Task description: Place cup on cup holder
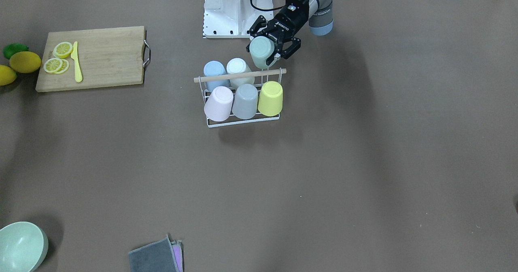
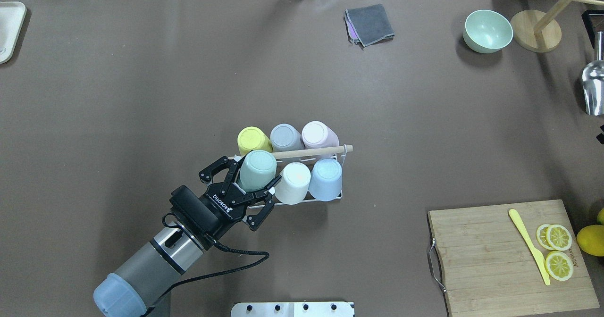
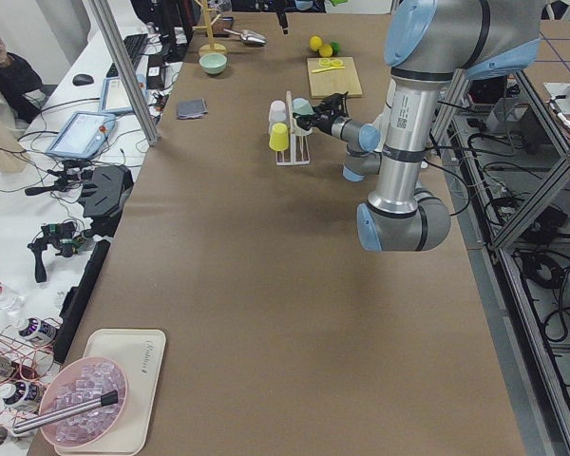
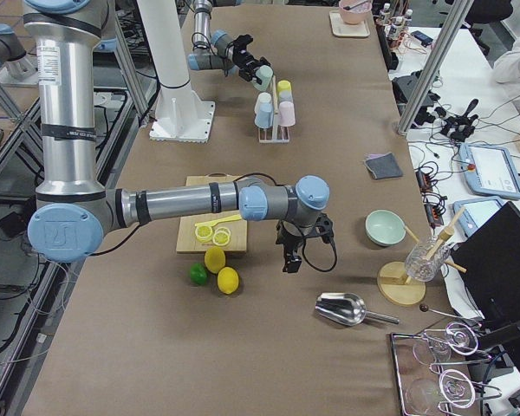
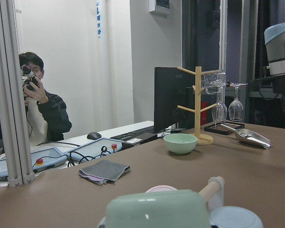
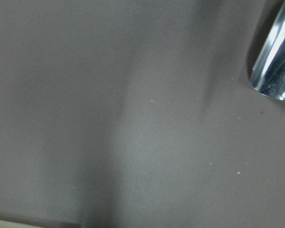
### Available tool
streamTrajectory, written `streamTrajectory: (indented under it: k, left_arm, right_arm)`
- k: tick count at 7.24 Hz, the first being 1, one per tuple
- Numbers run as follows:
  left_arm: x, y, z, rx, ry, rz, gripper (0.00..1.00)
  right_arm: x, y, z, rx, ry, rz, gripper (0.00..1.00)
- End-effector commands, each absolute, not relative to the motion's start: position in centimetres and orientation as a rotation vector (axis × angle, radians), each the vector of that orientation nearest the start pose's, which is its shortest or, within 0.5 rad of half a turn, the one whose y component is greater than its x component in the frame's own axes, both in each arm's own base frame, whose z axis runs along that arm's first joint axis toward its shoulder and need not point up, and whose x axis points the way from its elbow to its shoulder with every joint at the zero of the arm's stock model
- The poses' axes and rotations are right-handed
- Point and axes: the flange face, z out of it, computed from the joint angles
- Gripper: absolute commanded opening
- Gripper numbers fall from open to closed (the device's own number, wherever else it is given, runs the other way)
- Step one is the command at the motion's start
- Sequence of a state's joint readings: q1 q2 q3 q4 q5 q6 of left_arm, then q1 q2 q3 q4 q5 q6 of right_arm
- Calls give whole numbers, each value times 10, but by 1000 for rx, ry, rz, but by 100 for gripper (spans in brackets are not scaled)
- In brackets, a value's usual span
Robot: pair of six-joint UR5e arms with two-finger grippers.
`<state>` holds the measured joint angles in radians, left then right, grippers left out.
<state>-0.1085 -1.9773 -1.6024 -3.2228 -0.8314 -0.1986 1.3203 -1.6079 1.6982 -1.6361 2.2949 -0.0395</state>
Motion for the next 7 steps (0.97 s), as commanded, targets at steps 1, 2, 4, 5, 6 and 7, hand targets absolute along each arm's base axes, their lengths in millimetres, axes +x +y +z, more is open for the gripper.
streamTrajectory:
  k: [1, 2, 4, 5, 6, 7]
  left_arm:
    - [514, -257, 265, 1598, 1117, 58, 87]
    - [515, -257, 273, 1602, 1121, 52, 97]
    - [515, -255, 278, 1606, 1139, 39, 97]
    - [511, -257, 273, 1611, 1147, 30, 97]
    - [493, -257, 250, 1630, 1186, -14, 97]
    - [471, -272, 231, 1657, 1174, -45, 97]
  right_arm:
    - [-15, -457, 649, -41, -724, -215, 98]
    - [-1, -452, 654, -42, -724, -183, 98]
    - [30, -446, 660, -29, -712, -115, 99]
    - [38, -447, 657, -40, -705, -42, 99]
    - [39, -448, 654, -67, -701, 53, 99]
    - [39, -447, 655, -79, -703, 67, 99]
